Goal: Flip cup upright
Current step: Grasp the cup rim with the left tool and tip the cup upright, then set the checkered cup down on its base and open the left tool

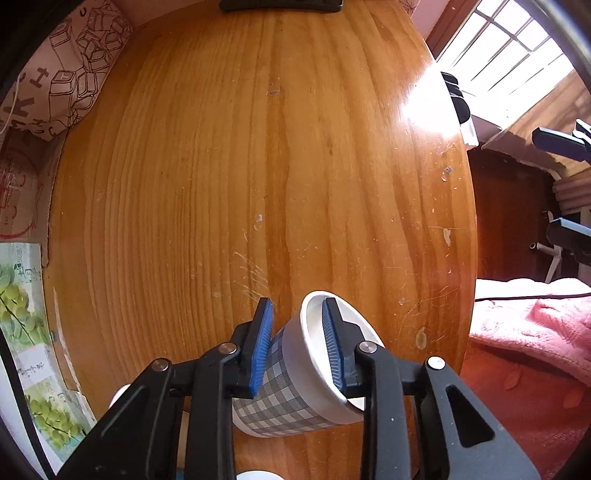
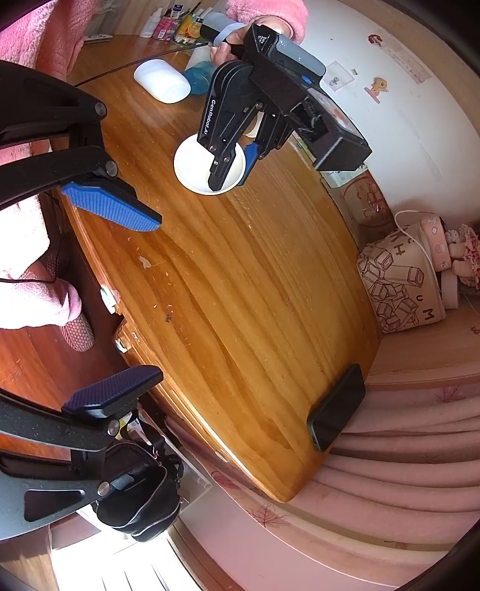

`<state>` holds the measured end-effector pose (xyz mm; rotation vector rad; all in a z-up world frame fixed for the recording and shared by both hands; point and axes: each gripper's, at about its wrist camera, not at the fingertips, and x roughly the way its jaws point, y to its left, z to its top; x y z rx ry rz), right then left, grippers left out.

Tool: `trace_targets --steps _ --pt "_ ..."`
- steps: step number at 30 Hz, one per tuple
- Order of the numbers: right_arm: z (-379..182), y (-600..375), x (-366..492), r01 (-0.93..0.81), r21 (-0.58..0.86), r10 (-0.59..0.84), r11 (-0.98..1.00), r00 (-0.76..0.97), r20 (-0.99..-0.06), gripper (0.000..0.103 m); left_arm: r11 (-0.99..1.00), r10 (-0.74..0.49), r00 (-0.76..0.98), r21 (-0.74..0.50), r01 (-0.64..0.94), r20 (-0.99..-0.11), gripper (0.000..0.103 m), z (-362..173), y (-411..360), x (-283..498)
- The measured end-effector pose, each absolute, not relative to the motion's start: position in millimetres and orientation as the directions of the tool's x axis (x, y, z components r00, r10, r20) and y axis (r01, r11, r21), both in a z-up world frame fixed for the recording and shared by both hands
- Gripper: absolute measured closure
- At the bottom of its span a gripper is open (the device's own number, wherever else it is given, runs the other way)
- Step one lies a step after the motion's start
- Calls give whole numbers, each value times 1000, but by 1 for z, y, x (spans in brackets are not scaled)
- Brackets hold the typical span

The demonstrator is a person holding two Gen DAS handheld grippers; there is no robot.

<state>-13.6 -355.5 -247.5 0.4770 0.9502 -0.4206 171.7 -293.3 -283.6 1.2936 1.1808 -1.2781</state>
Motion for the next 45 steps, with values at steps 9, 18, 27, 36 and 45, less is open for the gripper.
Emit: trace_targets --steps 9,18,27,36,45 --pt "-233 -332 -11 487 147 -158 861 530 -833 27 52 -118 -43 -49 997 -992 86 -251 -246 179" --pt "-220 -295 -6 418 114 -152 901 551 -821 27 262 -266 -32 -104 959 -963 94 -238 -204 186" --pt "-213 -252 0 361 107 -133 926 580 -804 27 400 -342 1 -145 905 -940 95 -236 -168 169" --pt "-206 -219 6 311 96 -123 945 613 -780 27 472 -387 50 -151 869 -921 94 -221 -145 162" --pt "-193 -208 8 316 124 -125 941 660 -741 22 562 -416 164 -112 819 -894 89 -195 -122 158"
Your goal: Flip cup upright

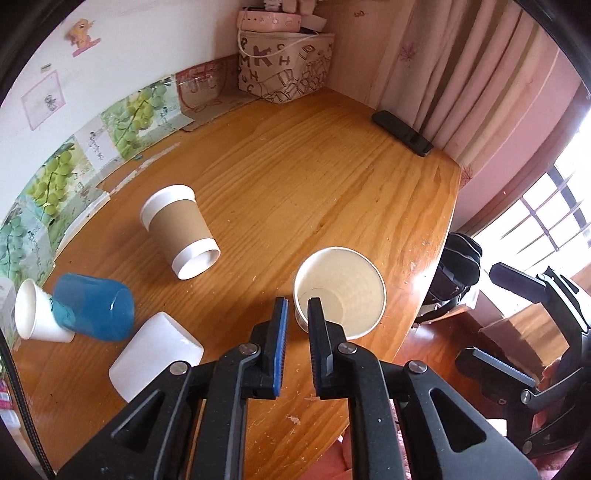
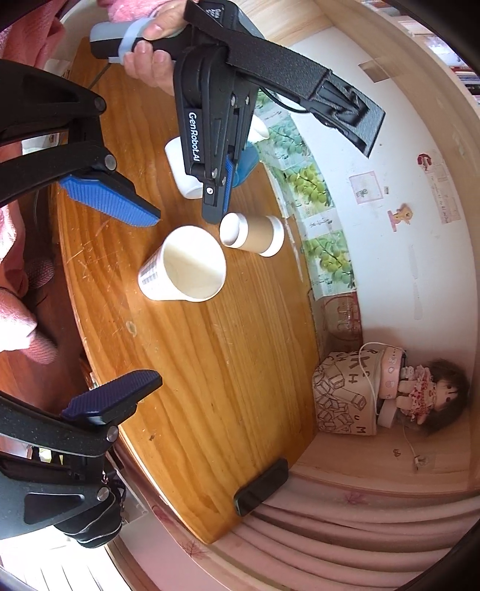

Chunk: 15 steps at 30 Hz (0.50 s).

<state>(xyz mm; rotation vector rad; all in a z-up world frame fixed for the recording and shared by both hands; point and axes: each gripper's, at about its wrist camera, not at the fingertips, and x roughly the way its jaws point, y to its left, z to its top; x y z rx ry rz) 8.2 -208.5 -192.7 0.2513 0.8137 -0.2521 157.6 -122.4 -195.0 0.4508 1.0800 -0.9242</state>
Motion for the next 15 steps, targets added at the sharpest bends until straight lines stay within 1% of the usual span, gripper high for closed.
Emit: trace_targets --steps 2,3,6,8,10,11,13,15 --pt "-188 -208 10 297 122 -117 947 673 -731 22 616 -423 200 -119 779 -884 86 -183 -113 157" --pt "-184 -207 12 275 118 -108 954 683 -723 22 643 -433 227 -123 756 -872 82 -176 -107 156" --pt "-174 -207 17 225 113 -83 968 710 -699 21 731 -439 322 -125 671 -839 80 -154 -87 151" --pt "-168 -209 19 192 131 -51 973 726 -685 21 781 -440 362 -151 606 -822 71 -144 -74 147" --pt "-161 -213 21 158 165 -6 974 740 -673 21 839 -426 415 -180 513 -804 54 -133 -57 140" --pt "-158 -214 21 144 179 14 973 742 -671 21 856 -423 435 -193 480 -795 51 -129 -50 137" --pt "-149 -216 21 98 209 68 973 741 -668 20 891 -399 483 -204 407 -780 36 -121 -38 126" --pt "-140 -215 17 74 209 85 975 744 -662 19 918 -359 533 -187 349 -766 34 -112 -27 114"
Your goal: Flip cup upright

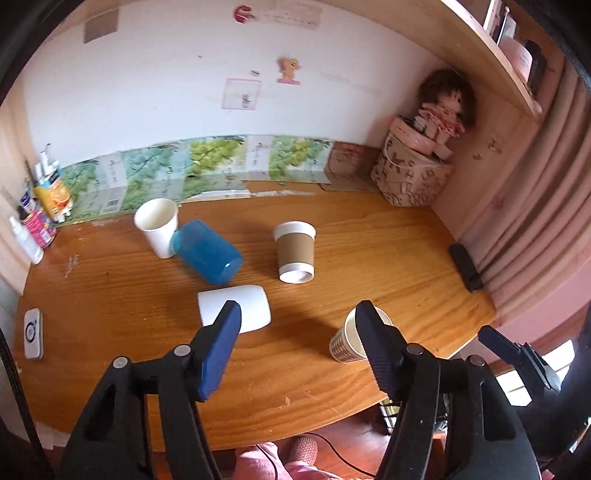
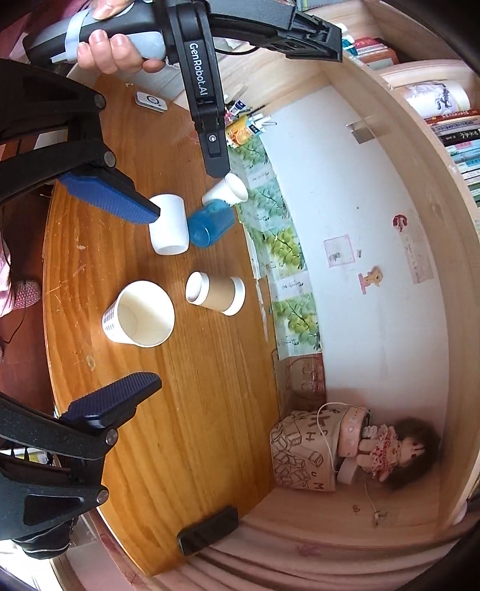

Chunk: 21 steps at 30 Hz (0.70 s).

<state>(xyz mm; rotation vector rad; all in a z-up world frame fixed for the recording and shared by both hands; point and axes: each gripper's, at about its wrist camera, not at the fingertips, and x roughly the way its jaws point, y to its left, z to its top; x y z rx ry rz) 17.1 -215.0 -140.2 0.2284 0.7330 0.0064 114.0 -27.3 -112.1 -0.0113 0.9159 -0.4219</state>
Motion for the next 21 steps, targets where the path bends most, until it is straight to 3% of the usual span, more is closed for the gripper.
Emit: trace_targets --steps 4,8,11,14,17,21 --pt "-122 -211 3 21 186 104 982 762 -639 16 951 -295 615 -164 260 -731 21 -97 -10 86" --pt "-98 -209 -17 -15 179 123 984 787 -605 15 973 -227 675 -130 191 -702 16 -87 0 57" --pt "-84 -211 -32 -29 189 134 981 812 -568 0 981 -196 704 -131 146 -682 16 -78 6 35" --pt "-67 -215 -49 -27 199 129 980 845 -519 0 986 -165 743 -135 101 -649 13 -66 8 13" --pt "-52 -216 -63 -14 192 110 981 861 -496 0 985 -161 787 -149 88 -596 4 -50 6 -9" --pt "-37 -217 -82 0 182 83 983 890 -449 0 990 -123 859 -128 67 -497 1 -30 -4 -35"
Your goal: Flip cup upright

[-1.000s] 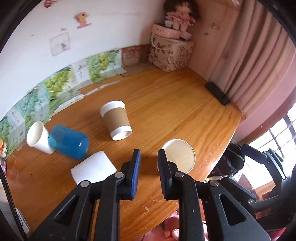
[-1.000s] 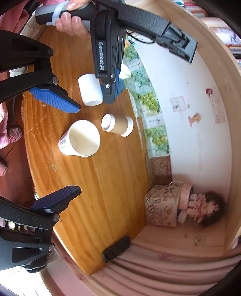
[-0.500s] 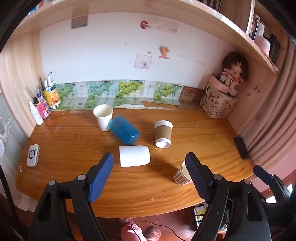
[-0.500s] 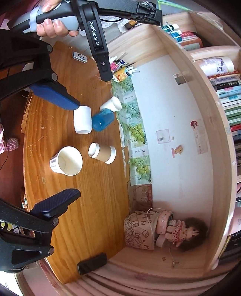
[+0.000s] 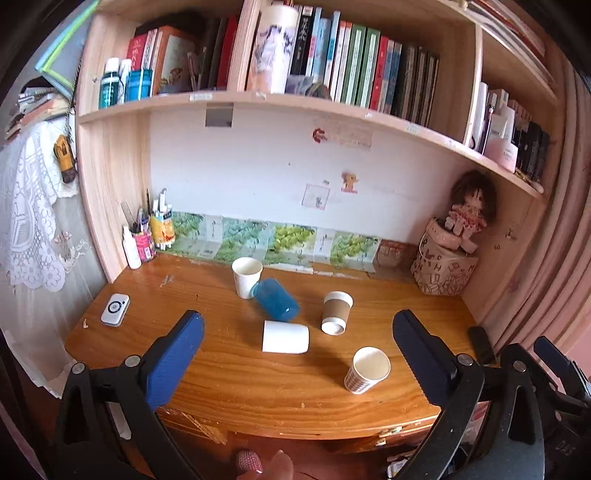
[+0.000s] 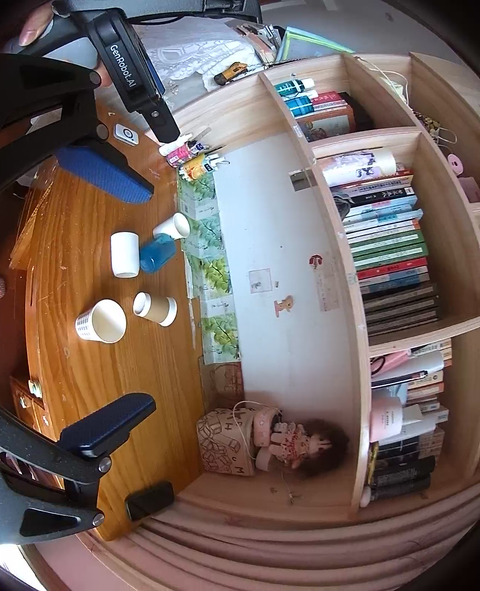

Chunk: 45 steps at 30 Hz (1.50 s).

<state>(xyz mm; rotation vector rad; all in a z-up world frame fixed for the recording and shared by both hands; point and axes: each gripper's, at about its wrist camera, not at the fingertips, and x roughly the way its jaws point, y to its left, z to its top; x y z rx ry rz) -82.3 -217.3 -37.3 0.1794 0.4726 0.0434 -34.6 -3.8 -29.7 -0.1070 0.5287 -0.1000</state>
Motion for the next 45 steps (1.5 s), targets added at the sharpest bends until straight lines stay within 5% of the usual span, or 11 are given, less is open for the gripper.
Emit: trace_targets --steps 8,45 --pt "-26 -214 -109 19 135 30 991 934 -356 0 995 -76 933 -91 47 -352 1 -12 -12 -64" --pt "-24 -251 -114 37 138 4 990 956 -292 0 997 -73 935 -28 68 -348 0 -12 -60 -63"
